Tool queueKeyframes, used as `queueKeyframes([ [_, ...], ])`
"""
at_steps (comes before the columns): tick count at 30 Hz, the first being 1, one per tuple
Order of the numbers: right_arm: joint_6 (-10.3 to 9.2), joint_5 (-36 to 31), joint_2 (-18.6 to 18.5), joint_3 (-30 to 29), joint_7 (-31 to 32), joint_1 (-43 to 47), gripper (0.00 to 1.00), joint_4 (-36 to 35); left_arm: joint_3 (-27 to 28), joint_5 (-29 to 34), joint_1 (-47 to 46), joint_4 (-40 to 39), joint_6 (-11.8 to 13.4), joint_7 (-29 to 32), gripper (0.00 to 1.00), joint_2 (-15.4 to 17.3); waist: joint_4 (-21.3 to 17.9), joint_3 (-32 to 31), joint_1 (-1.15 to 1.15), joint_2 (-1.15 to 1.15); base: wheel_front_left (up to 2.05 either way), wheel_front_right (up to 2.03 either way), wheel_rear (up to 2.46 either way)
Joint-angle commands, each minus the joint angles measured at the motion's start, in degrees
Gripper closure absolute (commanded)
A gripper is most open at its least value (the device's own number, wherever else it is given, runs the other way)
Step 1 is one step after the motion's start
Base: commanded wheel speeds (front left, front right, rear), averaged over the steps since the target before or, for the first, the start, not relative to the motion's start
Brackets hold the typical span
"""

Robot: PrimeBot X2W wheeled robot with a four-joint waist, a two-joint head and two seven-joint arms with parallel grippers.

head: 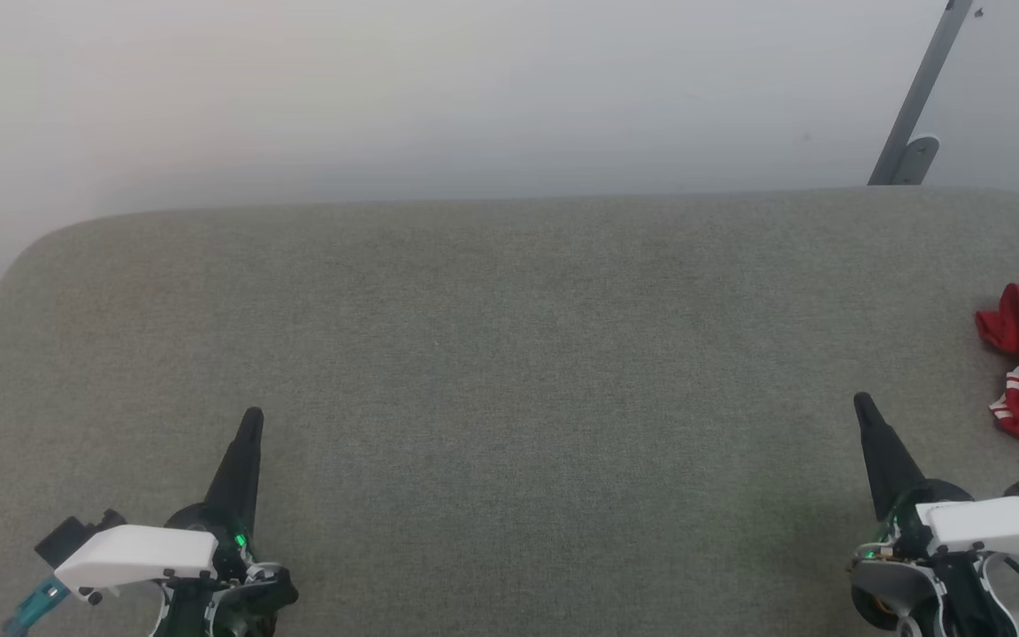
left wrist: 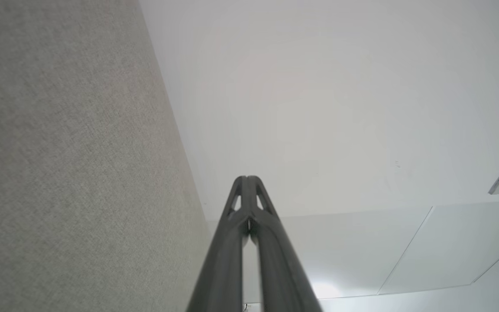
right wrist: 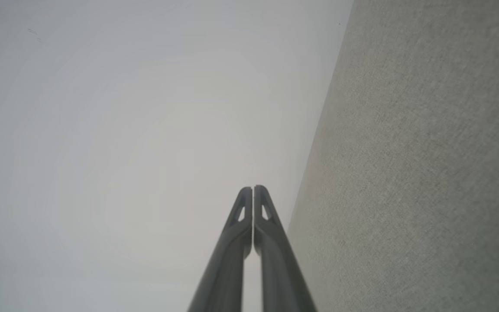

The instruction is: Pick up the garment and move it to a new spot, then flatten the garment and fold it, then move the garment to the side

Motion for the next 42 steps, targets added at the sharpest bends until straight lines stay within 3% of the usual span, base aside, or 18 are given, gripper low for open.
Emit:
queueKeyframes([
  [1, 0.02, 1.2, 0.3, -0.2, 0.4, -0.8, 1.0, -0.6, 0.2, -1.1, -1.1, -0.1, -0.2, 0.5, 1.0, -0.1, 0.0, 0.0, 0.0, 0.0, 0.0, 0.0, 0.0],
  [8, 0.02, 3.6, 0.5, -0.4, 1.1, -0.9, 1.0, -0.7, 0.3, -3.0, -1.5, 0.0, -0.2, 1.1, 1.0, -0.7, 0.0, 0.2, 0.0, 0.0, 0.0, 0.0, 0.0],
  [42, 0.02, 3.4, 0.5, -0.3, 1.0, -0.8, 1.0, -0.7, 0.3, -2.9, -1.5, 0.0, -0.2, 1.0, 1.0, -0.6, 0.0, 0.2, 0.0, 0.0, 0.0, 0.0, 0.0],
])
